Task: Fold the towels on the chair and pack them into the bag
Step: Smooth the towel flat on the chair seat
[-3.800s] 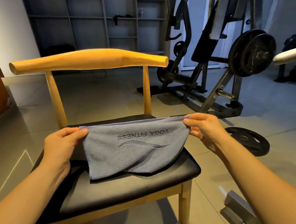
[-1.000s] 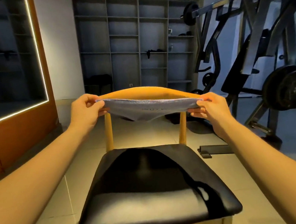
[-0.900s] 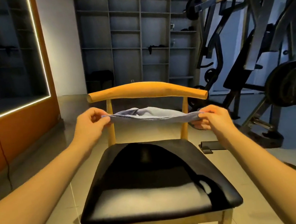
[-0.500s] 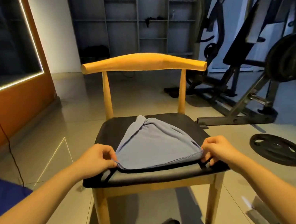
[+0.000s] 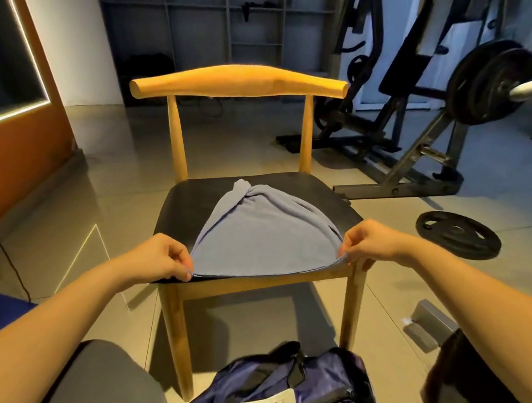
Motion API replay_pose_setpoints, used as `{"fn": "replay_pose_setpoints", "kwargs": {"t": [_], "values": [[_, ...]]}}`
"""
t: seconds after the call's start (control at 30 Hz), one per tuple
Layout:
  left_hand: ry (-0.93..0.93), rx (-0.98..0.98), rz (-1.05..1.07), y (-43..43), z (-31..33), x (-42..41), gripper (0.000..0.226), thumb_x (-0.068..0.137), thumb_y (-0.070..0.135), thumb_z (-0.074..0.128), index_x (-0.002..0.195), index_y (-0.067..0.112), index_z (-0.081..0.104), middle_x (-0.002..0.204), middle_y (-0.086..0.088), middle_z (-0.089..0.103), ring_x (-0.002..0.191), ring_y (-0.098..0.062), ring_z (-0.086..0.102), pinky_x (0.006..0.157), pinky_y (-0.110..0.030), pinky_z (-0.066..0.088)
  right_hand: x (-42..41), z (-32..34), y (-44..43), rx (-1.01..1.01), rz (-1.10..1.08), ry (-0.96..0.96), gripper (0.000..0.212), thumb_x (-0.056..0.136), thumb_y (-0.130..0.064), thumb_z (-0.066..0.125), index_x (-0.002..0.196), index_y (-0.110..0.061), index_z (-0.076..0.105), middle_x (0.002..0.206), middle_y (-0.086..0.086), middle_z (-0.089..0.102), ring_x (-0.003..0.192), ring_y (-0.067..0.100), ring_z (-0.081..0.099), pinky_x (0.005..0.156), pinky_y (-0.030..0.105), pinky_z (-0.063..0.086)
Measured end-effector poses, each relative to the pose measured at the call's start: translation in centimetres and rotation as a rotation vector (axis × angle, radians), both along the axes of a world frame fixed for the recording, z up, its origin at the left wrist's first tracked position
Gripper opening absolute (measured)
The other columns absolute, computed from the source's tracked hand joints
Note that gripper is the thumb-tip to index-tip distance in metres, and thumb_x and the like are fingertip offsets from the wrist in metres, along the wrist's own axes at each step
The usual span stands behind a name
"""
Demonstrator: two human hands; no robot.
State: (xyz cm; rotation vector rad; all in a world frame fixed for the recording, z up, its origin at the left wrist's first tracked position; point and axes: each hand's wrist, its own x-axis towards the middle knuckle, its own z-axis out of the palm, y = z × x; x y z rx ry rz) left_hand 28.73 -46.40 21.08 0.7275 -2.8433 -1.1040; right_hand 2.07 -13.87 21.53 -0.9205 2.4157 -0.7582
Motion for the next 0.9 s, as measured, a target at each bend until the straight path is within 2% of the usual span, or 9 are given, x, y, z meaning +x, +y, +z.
{"fn": "replay_pose_setpoints", "kwargs": {"t": [0.13,0.23,0.3,0.4,0.5,0.6,0.73,0.83,0.9], "values": [[-0.055,-0.029,-0.057,0.2,-0.6,-0.3,0.012,0.084,0.011,0.078,0.073,0.011,0.078,0.063,0.003,0.066,0.069,-0.018,0.066,0.063,-0.018,0.054,0.0,-0.7,-0.5,0.109,0.069,0.132,0.007,0.088,-0.011,0.074,0.085,-0.005,0.076,0.093,0.015,0.072,0.089,0.028,0.071,0.075,0.030,0.063],[-0.160,-0.059,-0.120,0.6,-0.6,-0.8,0.015,0.084,0.011,0.077,0.069,0.012,0.077,0.063,0.004,0.068,0.067,-0.019,0.067,0.063,-0.019,0.055,-0.1,-1.1,-1.0,0.246,0.138,0.195,0.002,0.089,-0.013,0.073,0.087,-0.012,0.074,0.091,0.009,0.069,0.080,0.021,0.067,0.063,0.018,0.056],[-0.184,-0.046,-0.121,0.5,0.5,-1.6,0.017,0.087,0.018,0.078,0.071,0.011,0.078,0.066,-0.002,0.070,0.060,-0.015,0.063,0.060,-0.017,0.052,-0.7,0.0,-1.6,0.294,0.189,0.184,0.005,0.088,-0.013,0.071,0.084,-0.012,0.074,0.081,0.006,0.069,0.071,0.015,0.065,0.056,0.017,0.053],[-0.066,-0.073,-0.012,-0.4,2.3,-4.3,0.028,0.089,0.031,0.077,0.065,0.017,0.077,0.061,-0.003,0.067,0.053,-0.010,0.055,0.058,-0.022,0.047,-2.5,2.4,-3.4,0.140,0.154,0.147,0.016,0.083,-0.007,0.066,0.068,-0.008,0.071,0.066,0.012,0.065,0.058,0.016,0.060,0.053,0.026,0.055],[0.069,-0.072,0.111,-1.3,3.1,-8.4,0.027,0.088,0.034,0.078,0.072,0.012,0.077,0.065,-0.005,0.069,0.057,-0.010,0.058,0.059,-0.024,0.048,-4.2,3.9,-6.2,-0.027,0.091,0.145,0.021,0.083,-0.002,0.065,0.063,-0.007,0.067,0.060,0.008,0.060,0.054,0.014,0.056,0.050,0.023,0.049],[0.152,-0.080,0.186,-2.5,2.9,-13.0,0.020,0.086,0.028,0.081,0.077,0.011,0.078,0.071,-0.006,0.074,0.060,-0.012,0.063,0.061,-0.026,0.050,-6.3,4.0,-9.7,-0.131,0.034,0.131,0.020,0.084,-0.002,0.065,0.064,-0.008,0.067,0.062,0.007,0.063,0.058,0.017,0.057,0.051,0.022,0.048],[0.240,-0.139,0.291,-3.9,2.3,-18.9,0.012,0.085,0.031,0.080,0.081,0.021,0.075,0.080,0.002,0.074,0.078,-0.016,0.069,0.073,-0.033,0.057,-8.7,2.4,-14.3,-0.284,-0.058,0.121,0.017,0.085,-0.005,0.063,0.071,-0.007,0.071,0.065,0.008,0.068,0.063,0.024,0.064,0.061,0.036,0.057],[0.254,-0.219,0.319,-4.0,2.0,-22.7,0.017,0.087,0.037,0.078,0.091,0.022,0.073,0.090,0.002,0.073,0.086,-0.018,0.067,0.081,-0.038,0.059,-9.8,1.2,-17.2,-0.269,-0.041,0.197,0.016,0.089,-0.009,0.063,0.082,-0.016,0.075,0.072,0.001,0.071,0.068,0.017,0.065,0.061,0.032,0.054],[0.225,-0.261,0.313,-4.1,1.9,-24.7,0.025,0.085,0.044,0.078,0.095,0.022,0.071,0.094,0.002,0.072,0.088,-0.018,0.066,0.082,-0.039,0.059,-10.5,0.7,-18.9,-0.273,-0.044,0.184,0.013,0.093,-0.012,0.064,0.088,-0.018,0.075,0.078,0.000,0.073,0.076,0.016,0.067,0.070,0.032,0.058]]}}
